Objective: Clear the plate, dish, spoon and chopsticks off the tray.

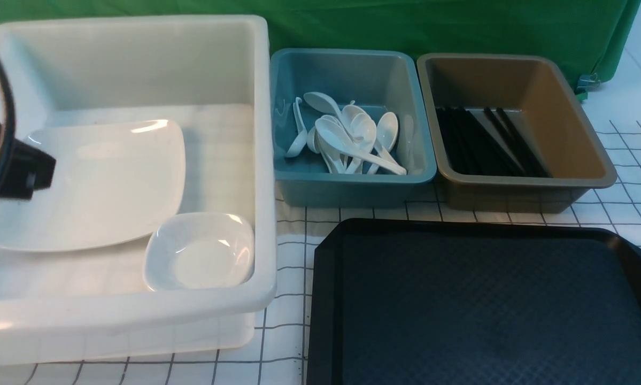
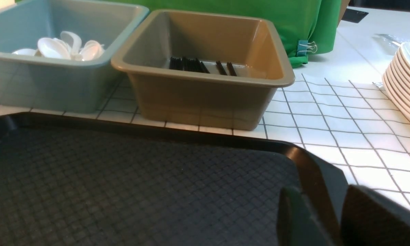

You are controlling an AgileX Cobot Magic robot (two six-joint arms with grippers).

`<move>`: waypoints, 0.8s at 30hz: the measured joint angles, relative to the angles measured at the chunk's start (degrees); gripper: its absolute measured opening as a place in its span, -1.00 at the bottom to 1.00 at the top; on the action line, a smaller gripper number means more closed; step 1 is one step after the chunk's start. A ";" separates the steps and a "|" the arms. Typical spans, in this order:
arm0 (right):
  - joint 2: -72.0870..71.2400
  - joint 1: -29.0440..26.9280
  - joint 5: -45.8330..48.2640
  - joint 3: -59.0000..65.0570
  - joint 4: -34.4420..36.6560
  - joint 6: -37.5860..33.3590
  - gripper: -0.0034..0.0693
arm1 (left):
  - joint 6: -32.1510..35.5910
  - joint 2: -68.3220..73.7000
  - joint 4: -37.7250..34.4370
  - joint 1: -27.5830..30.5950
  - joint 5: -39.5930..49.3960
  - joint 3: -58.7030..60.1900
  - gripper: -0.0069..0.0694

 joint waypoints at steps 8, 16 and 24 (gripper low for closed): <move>0.00 0.00 0.00 0.00 0.00 0.00 -0.26 | 1.67 -22.72 -16.68 0.00 -23.75 26.07 -0.81; 0.00 0.00 0.05 0.00 0.00 0.00 -0.25 | 1.97 -34.99 -22.72 0.00 -36.48 39.47 -0.81; 0.00 0.00 0.10 0.00 0.00 0.00 -0.25 | 2.04 -35.91 -1.68 0.00 -36.53 41.05 -0.81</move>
